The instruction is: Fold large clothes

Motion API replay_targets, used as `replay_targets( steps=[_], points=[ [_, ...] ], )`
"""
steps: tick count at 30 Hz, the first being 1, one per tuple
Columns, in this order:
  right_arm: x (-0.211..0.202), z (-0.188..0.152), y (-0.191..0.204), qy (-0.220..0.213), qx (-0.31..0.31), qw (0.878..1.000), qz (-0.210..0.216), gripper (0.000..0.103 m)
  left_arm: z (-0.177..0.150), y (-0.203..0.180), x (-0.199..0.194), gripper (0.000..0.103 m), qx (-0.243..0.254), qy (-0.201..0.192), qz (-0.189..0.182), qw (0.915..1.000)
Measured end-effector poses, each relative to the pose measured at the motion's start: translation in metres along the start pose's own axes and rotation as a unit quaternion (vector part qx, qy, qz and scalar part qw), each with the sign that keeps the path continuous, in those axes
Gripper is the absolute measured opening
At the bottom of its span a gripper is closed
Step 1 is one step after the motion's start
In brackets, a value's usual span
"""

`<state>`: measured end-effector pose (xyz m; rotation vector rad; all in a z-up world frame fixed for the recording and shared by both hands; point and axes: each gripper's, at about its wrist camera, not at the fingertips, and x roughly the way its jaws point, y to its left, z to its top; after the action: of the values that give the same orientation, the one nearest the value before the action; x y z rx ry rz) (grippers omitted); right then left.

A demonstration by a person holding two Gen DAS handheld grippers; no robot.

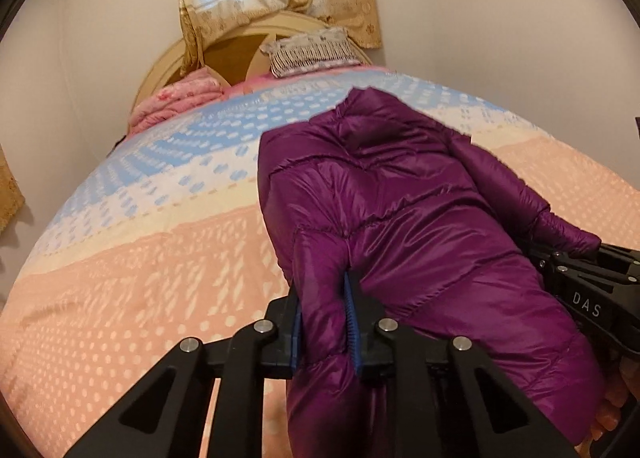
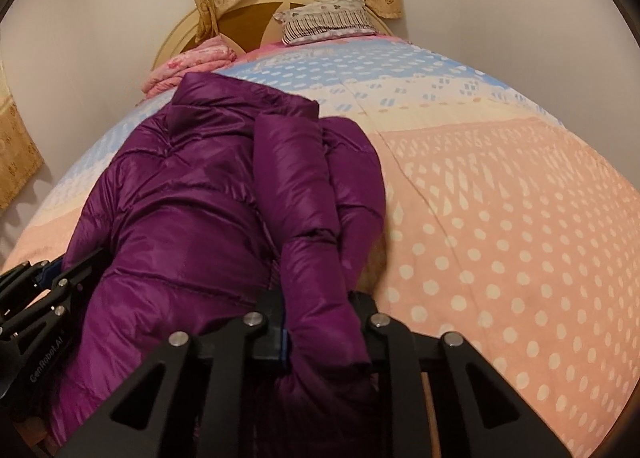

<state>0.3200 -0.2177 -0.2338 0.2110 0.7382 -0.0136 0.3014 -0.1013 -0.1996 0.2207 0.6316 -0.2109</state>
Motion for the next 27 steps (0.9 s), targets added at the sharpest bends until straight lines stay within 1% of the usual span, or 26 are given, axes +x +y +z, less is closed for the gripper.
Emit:
replay_targets(
  steps=[3,7,11,15,21,27],
  points=[
    [-0.009,0.002,0.006,-0.007,0.002,1.0,0.02,0.02,0.002,0.001,-0.02,0.017,0.005,-0.019,0.007,0.9998],
    [-0.018,0.004,0.019,-0.015,-0.001,0.999,0.042,0.02,0.008,0.014,-0.046,0.016,0.007,-0.042,0.018,0.9989],
    [-0.026,0.009,0.037,-0.026,-0.008,0.998,0.064,0.019,0.009,0.031,-0.064,0.016,0.002,-0.054,0.028,0.9981],
    [-0.033,0.018,0.056,-0.037,-0.023,0.996,0.083,0.019,0.01,0.05,-0.081,0.016,-0.003,-0.067,0.05,0.9965],
    [-0.034,0.028,0.08,-0.044,-0.05,0.992,0.104,0.019,0.005,0.08,-0.093,0.016,-0.024,-0.066,0.07,0.9951],
    [-0.024,0.031,0.097,-0.037,-0.073,0.989,0.119,0.019,-0.004,0.103,-0.098,0.016,-0.042,-0.062,0.086,0.9934]
  ],
)
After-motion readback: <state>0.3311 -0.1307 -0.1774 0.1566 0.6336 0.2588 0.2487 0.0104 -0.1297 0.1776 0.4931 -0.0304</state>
